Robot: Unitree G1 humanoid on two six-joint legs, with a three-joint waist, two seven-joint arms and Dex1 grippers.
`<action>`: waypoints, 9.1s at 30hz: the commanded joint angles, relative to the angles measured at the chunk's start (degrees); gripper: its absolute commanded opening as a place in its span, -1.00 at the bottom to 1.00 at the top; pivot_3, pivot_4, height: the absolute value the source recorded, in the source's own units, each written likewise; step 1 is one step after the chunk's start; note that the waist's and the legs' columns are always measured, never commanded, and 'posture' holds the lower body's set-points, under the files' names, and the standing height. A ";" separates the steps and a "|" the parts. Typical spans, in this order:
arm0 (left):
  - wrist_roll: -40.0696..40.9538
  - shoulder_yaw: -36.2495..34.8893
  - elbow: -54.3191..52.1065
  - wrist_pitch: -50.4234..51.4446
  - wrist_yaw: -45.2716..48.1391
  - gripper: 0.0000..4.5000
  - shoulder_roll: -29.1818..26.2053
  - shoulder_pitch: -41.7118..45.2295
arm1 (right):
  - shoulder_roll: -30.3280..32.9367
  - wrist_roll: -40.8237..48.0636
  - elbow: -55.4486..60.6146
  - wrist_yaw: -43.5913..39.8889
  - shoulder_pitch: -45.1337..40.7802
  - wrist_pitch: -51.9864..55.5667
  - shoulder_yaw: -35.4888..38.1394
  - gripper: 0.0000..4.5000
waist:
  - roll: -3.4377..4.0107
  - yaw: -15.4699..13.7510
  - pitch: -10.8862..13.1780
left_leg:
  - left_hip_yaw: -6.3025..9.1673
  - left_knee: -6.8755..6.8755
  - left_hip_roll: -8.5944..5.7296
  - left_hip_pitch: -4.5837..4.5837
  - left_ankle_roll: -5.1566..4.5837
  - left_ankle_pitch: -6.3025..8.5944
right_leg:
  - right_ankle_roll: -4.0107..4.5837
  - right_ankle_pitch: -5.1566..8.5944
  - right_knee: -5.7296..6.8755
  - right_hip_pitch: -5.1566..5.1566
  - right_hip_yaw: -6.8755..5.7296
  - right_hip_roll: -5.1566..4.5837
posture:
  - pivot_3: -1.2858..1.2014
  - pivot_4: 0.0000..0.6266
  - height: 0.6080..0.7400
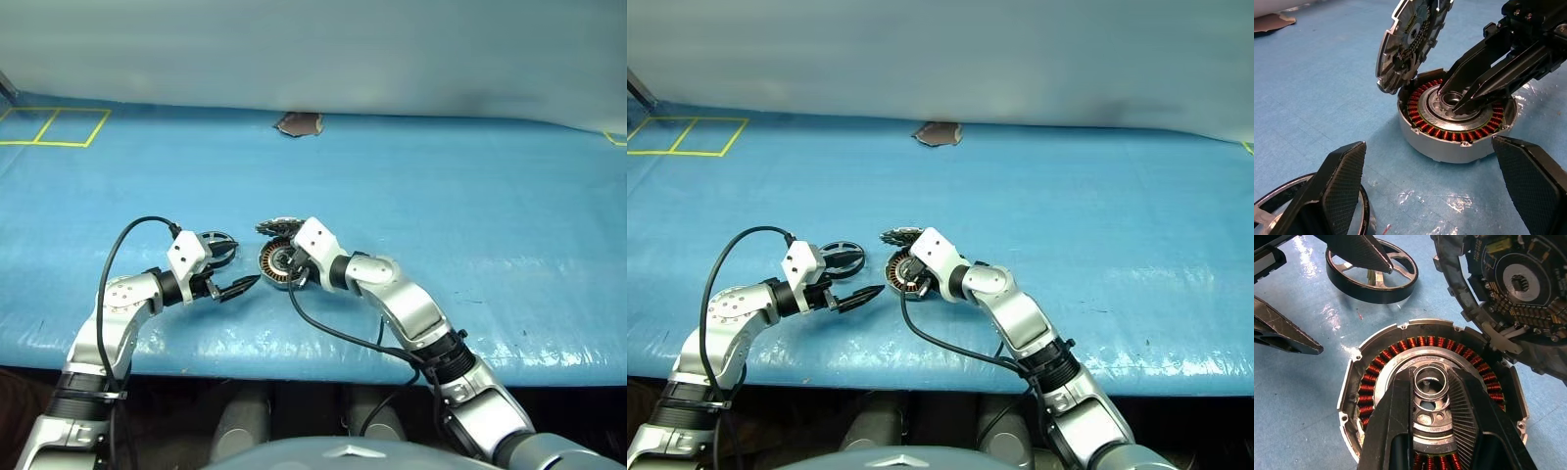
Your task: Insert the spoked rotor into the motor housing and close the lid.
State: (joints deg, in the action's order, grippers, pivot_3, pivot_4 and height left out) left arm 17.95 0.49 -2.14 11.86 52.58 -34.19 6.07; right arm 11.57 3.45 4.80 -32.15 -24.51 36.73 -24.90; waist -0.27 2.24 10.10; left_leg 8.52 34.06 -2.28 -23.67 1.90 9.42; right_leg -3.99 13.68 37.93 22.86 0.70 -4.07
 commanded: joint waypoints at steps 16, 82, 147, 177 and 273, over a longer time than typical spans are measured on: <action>-0.39 -0.60 -0.51 -1.14 0.18 1.00 -0.38 0.55 | 0.37 0.29 3.42 -0.81 0.42 -0.78 0.84 0.03 | 0.00 0.01 0.00 | 0.00 0.00 0.00 0.00 0.00 0.00 | 0.00 0.00 0.00 0.00 0.00 0.00 | 0.03 -0.52 1.00; -1.36 -2.14 -2.99 21.59 -6.84 1.00 -9.27 7.86 | 7.01 5.54 23.53 -2.44 15.54 -6.51 1.63 -0.99 | -0.03 -0.01 0.01 | -0.02 -0.05 0.02 0.01 0.00 0.00 | 0.09 0.07 -0.01 0.01 -0.01 0.00 | 0.03 -0.52 1.00; -1.39 -0.23 5.97 33.16 -5.82 0.99 -8.38 11.28 | 6.16 2.30 20.92 -0.78 15.11 -8.65 -0.05 -1.00 | -0.09 -0.01 -0.05 | -0.05 -0.01 0.03 0.12 0.01 0.00 | -0.01 0.01 0.02 -0.07 0.04 -0.01 | 0.03 -0.52 1.00; 8.59 -9.12 8.24 36.23 -5.71 0.99 -3.43 11.32 | 6.17 1.77 20.64 -0.09 15.23 -8.50 0.06 -1.00 | -0.08 -0.16 -0.14 | -0.07 -0.01 0.01 0.10 0.01 0.00 | 0.06 0.05 0.02 -0.05 0.05 -0.03 | 0.03 -0.52 1.00; 4.51 -2.30 8.25 28.85 2.80 0.48 -10.28 9.30 | 6.47 0.96 20.03 1.94 16.35 -9.37 2.52 -1.00 | -0.14 -0.17 -0.15 | -0.08 -0.04 0.00 0.05 0.00 0.00 | 0.27 0.17 0.00 0.00 0.03 -0.08 | 0.03 -0.52 1.00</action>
State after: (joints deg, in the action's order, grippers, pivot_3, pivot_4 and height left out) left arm 23.61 -2.59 6.42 41.03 55.21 -43.20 15.60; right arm 18.23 4.51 23.65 -30.15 -7.72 28.69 -22.64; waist -0.41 2.07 9.95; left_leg 8.44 34.02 -2.28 -23.62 1.90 9.42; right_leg -3.72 13.84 37.93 22.86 0.74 -4.15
